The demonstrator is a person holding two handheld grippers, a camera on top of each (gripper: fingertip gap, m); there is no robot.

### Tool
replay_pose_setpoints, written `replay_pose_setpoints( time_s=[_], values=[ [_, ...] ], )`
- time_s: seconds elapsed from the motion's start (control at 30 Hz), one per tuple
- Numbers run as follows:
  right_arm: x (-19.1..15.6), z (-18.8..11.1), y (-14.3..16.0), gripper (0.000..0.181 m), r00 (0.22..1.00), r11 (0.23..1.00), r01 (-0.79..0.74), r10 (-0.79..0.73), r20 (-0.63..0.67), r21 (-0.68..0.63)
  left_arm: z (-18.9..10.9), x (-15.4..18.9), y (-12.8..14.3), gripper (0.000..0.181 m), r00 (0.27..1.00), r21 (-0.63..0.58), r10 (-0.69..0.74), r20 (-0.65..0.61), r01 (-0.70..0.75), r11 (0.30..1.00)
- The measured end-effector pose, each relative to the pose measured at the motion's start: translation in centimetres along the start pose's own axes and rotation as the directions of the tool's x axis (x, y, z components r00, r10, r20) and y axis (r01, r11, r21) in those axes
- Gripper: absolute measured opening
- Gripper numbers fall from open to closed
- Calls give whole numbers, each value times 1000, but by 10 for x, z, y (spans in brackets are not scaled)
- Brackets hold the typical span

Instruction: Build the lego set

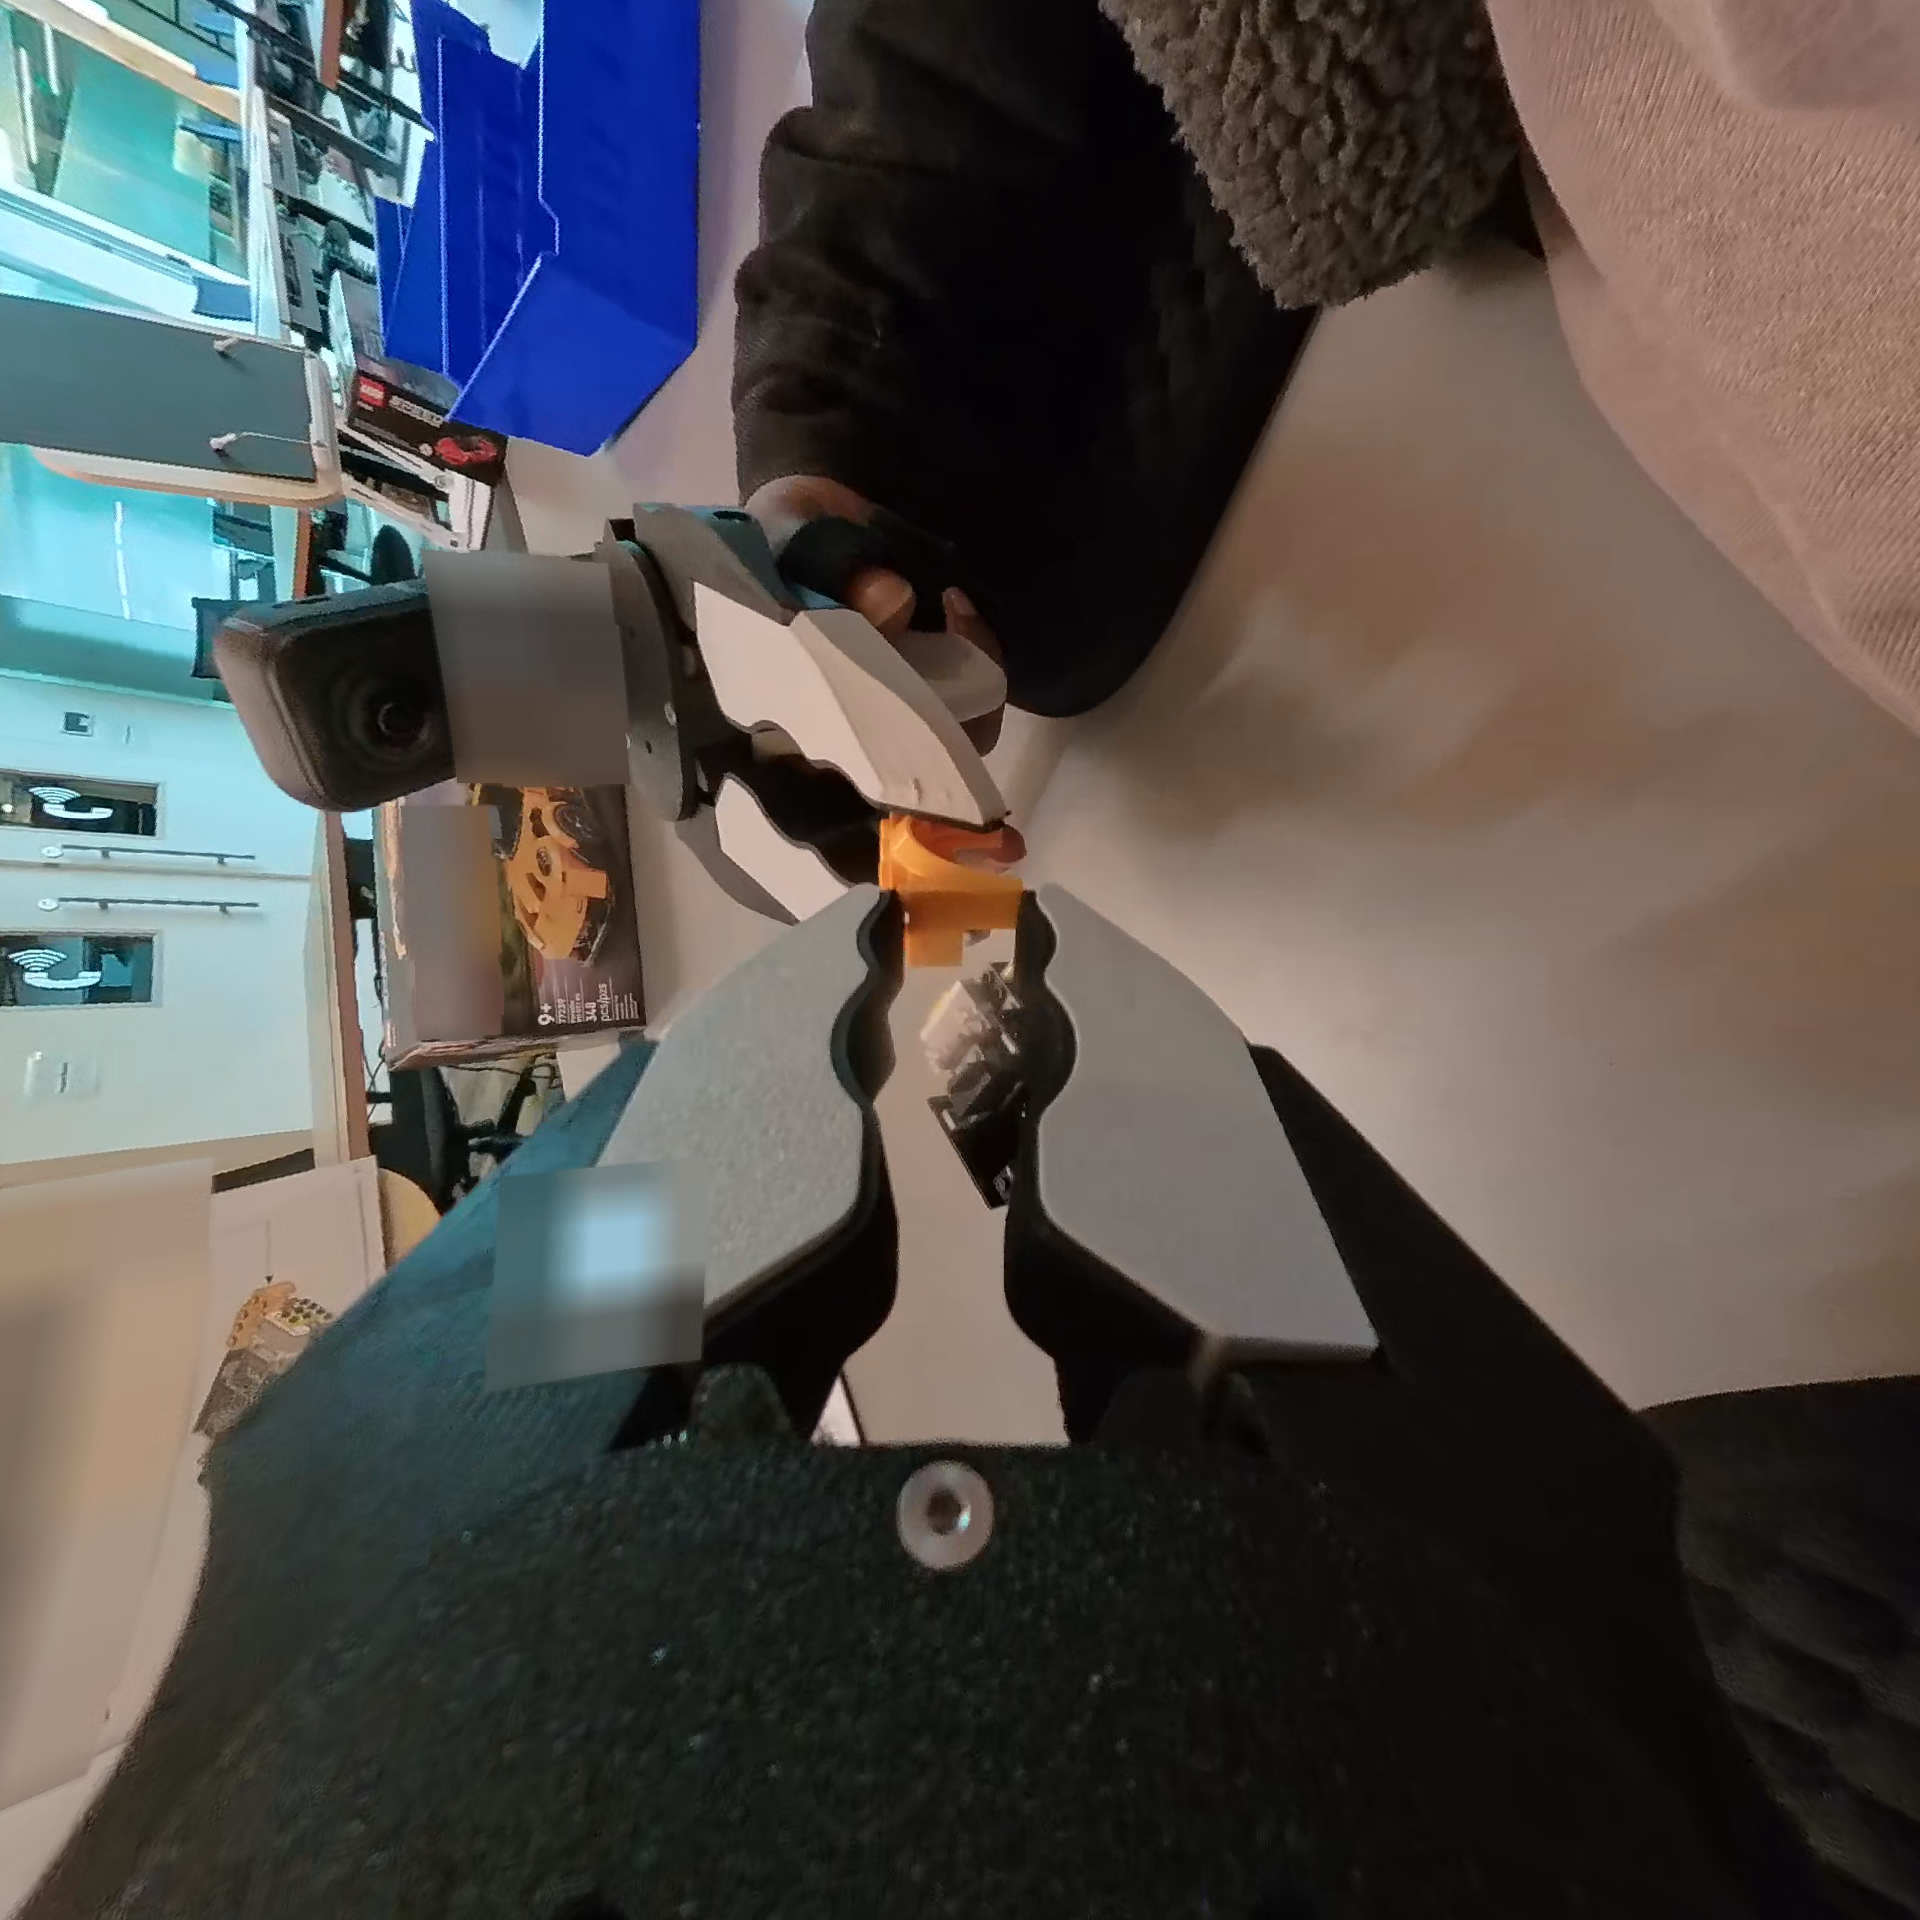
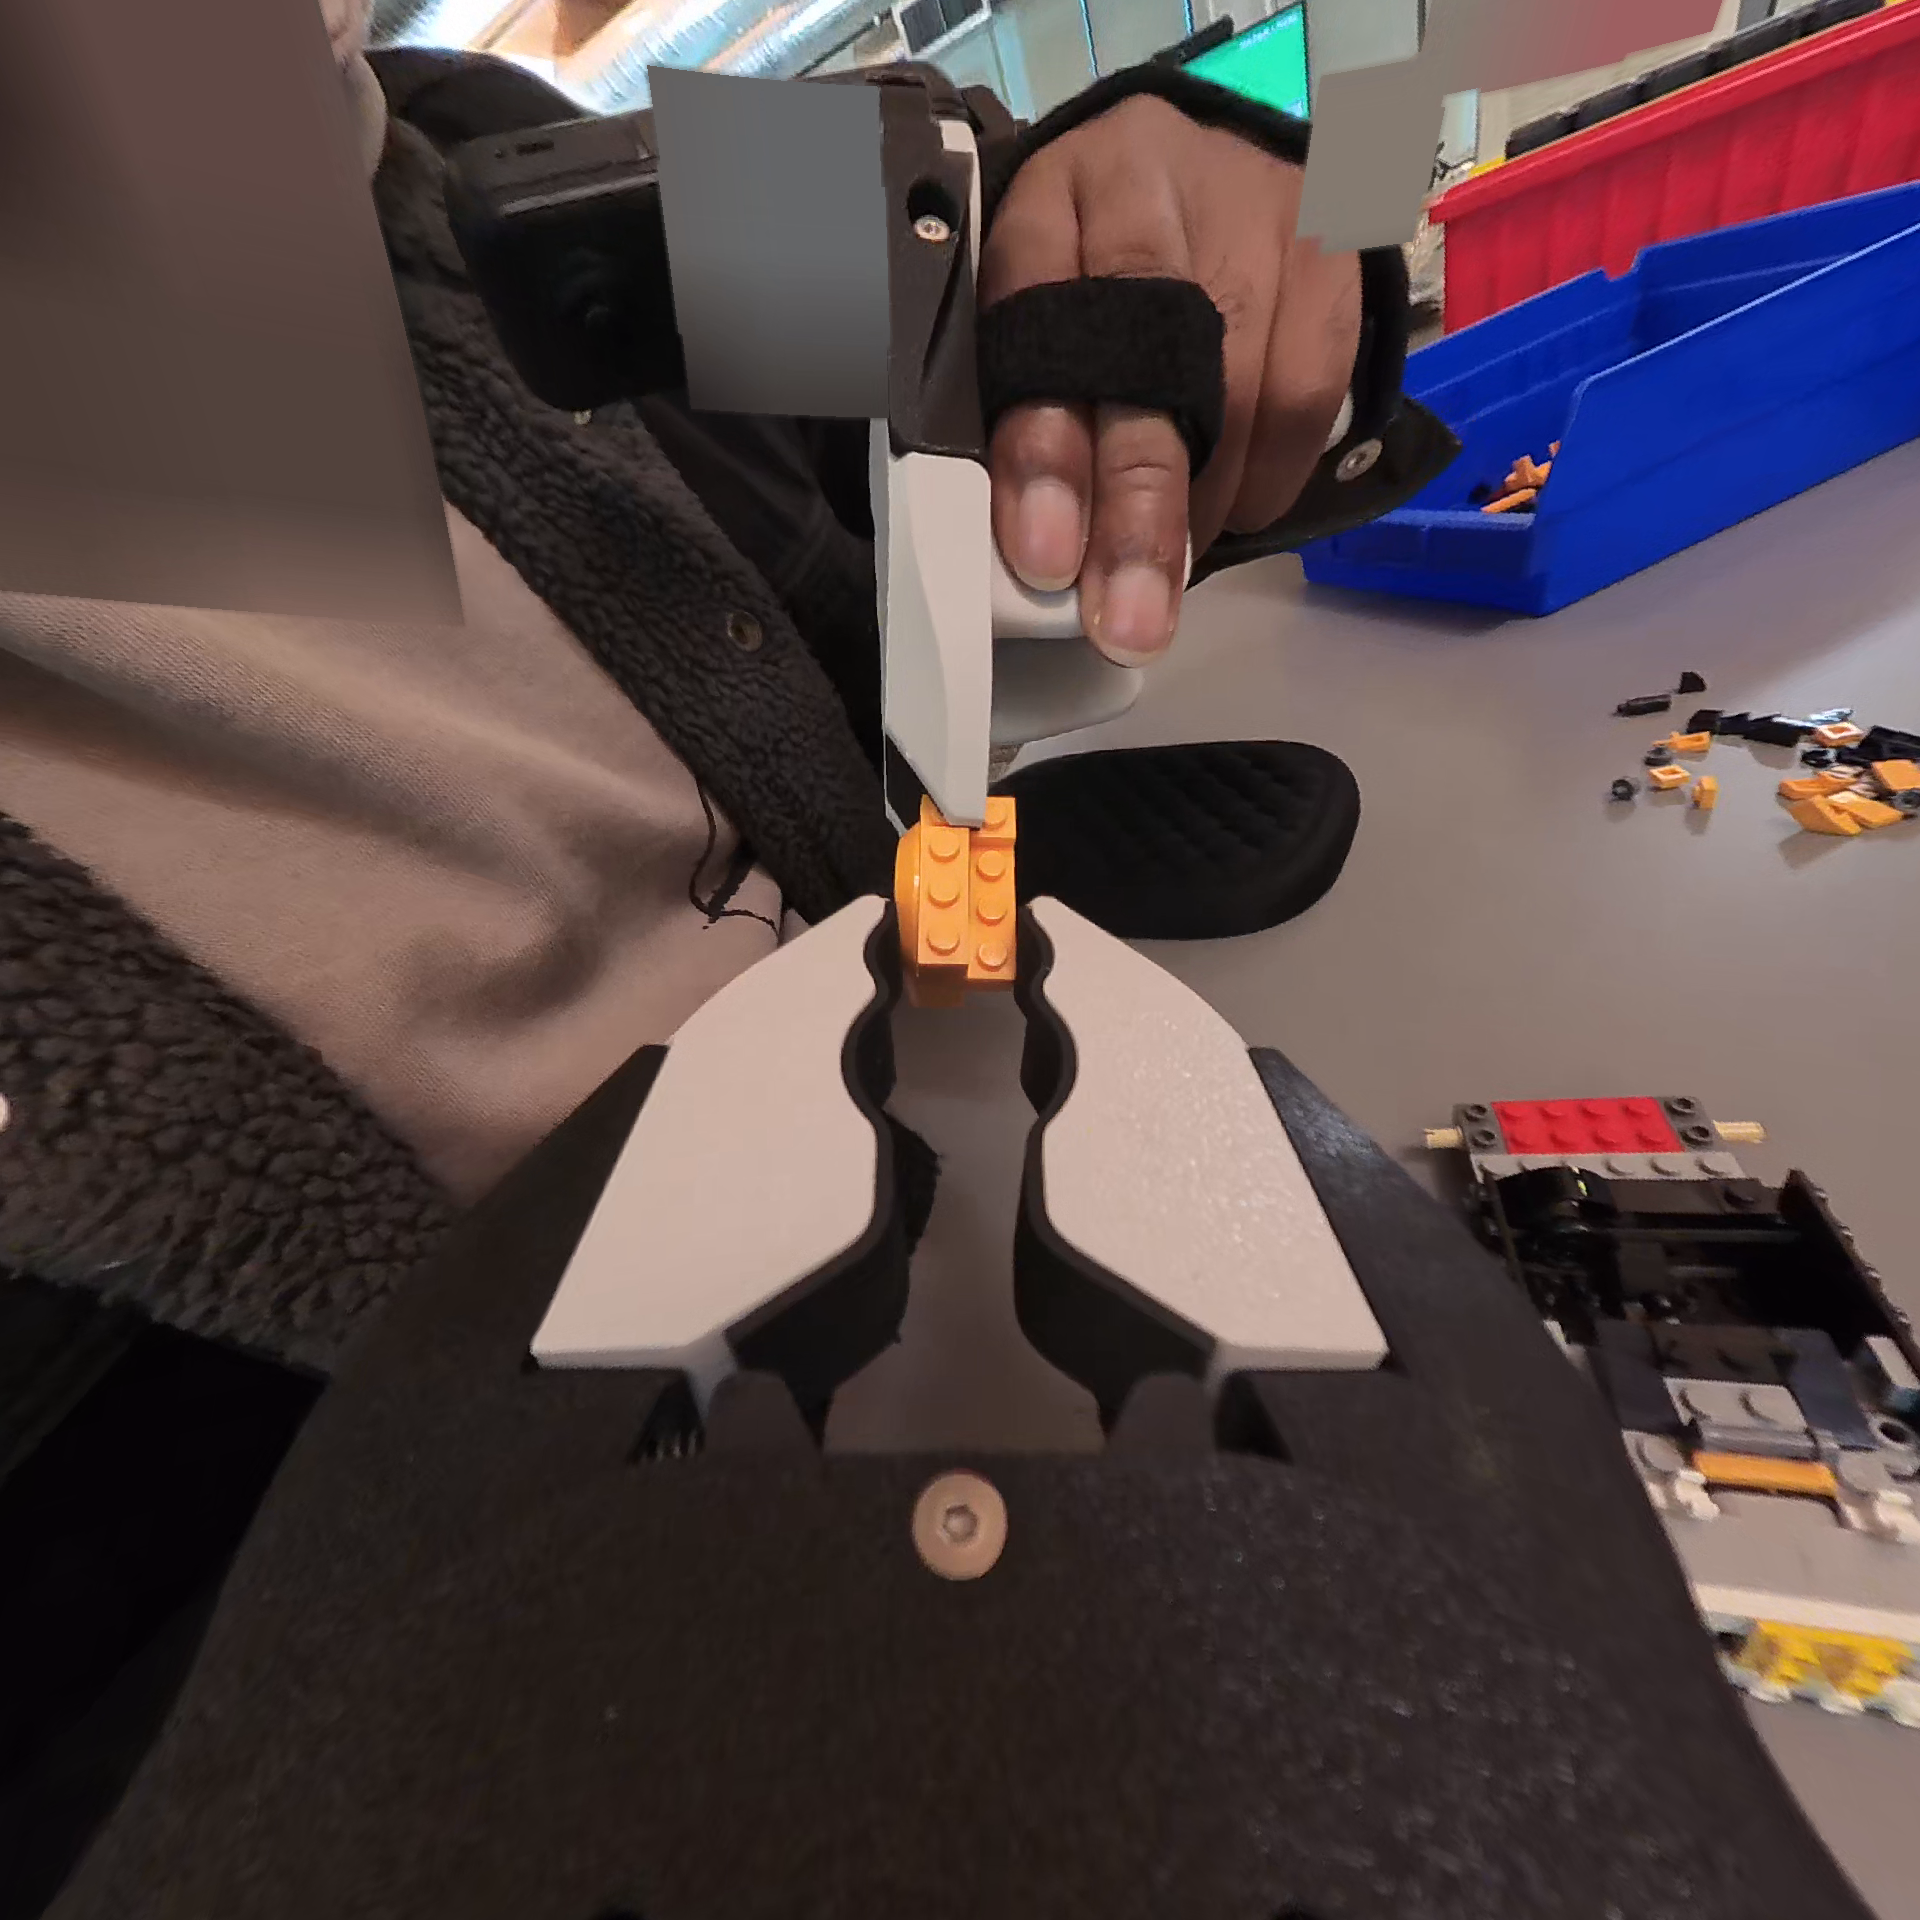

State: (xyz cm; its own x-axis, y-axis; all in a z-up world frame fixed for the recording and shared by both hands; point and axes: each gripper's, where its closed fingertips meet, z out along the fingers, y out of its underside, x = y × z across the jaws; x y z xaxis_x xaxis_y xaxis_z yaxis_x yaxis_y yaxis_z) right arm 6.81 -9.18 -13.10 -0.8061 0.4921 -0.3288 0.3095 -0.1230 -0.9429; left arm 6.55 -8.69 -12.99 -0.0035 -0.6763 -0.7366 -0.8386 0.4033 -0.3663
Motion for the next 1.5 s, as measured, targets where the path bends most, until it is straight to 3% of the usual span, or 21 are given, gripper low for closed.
replay_pose_setpoints(
  time_s=[0.03,0.33,0.6,1.5],
  values=[
    [0,0,1,20,1000,1000,-4,4,3,-4,0,1,0,21,1000,-1,-2,0,2,1000],
    [1,1,3,20,1000,1000,-20,20,8,-8,2,3,1,21,999,15,-48,-2,48,999],
    [4,-3,1,20,999,999,-36,36,-1,16,4,-1,1,21,996,56,-19,84,15,998],
    [10,-7,7,20,999,999,-44,44,-27,6,13,-1,5,21,985,112,-153,79,144,983]
  ],
)
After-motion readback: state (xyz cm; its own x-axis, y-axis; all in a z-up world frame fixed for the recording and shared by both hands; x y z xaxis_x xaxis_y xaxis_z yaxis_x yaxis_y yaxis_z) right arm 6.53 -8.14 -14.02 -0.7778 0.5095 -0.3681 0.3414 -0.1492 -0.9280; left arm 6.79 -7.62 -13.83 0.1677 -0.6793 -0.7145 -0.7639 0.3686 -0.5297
